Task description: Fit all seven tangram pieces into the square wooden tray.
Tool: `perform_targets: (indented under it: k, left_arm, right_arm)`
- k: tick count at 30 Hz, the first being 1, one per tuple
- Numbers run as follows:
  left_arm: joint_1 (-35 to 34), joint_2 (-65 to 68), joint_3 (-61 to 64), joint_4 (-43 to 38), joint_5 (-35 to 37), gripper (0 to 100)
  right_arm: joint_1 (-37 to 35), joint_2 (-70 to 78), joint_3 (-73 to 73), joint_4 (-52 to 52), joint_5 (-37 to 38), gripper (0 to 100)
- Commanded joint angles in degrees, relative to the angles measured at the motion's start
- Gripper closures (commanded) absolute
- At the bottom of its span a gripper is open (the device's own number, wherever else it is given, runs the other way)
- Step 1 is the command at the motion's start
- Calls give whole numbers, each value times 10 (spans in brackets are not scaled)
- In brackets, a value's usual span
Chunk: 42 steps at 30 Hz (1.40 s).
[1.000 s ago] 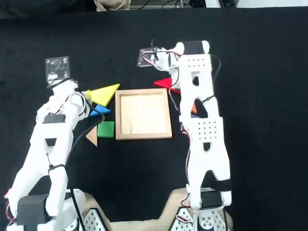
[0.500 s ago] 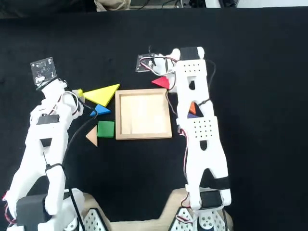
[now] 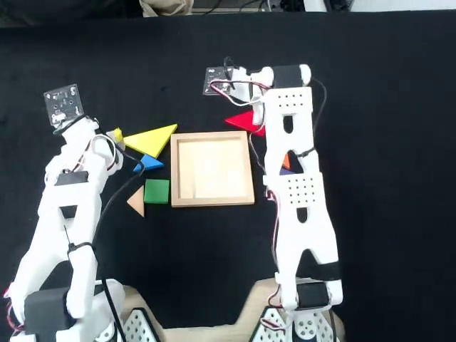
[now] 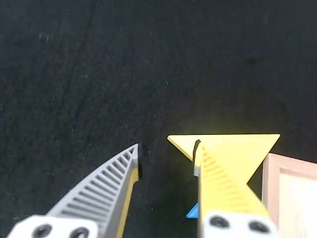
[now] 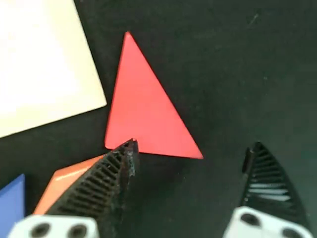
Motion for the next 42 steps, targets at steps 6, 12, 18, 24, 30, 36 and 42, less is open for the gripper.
perform_targets:
  k: [6,12,18,24,30,36,42]
  left_arm:
    - [-9,-3,-4,-12,6,809]
    - [-9,-3,-4,-12,6,809]
    - [-9,-3,-4,-12,6,810]
    - [-10,-3,-7,-12,6,810]
    - [-10,-3,-7,-12,6,811]
    - [-10,-3,-4,-12,6,812]
    - [-11,-3,-4,-12,6,812]
  right_arm:
    - [6,62,-14,-69,5,658]
    - [15,73,-13,-4,56,658]
    - [45,51,5,27,101,659]
    - [83,-51,128,27,137,659]
    - [91,-243,369,23,173,659]
    - [42,-314,429,-118,97,659]
    - [26,-253,430,-382,-134,799]
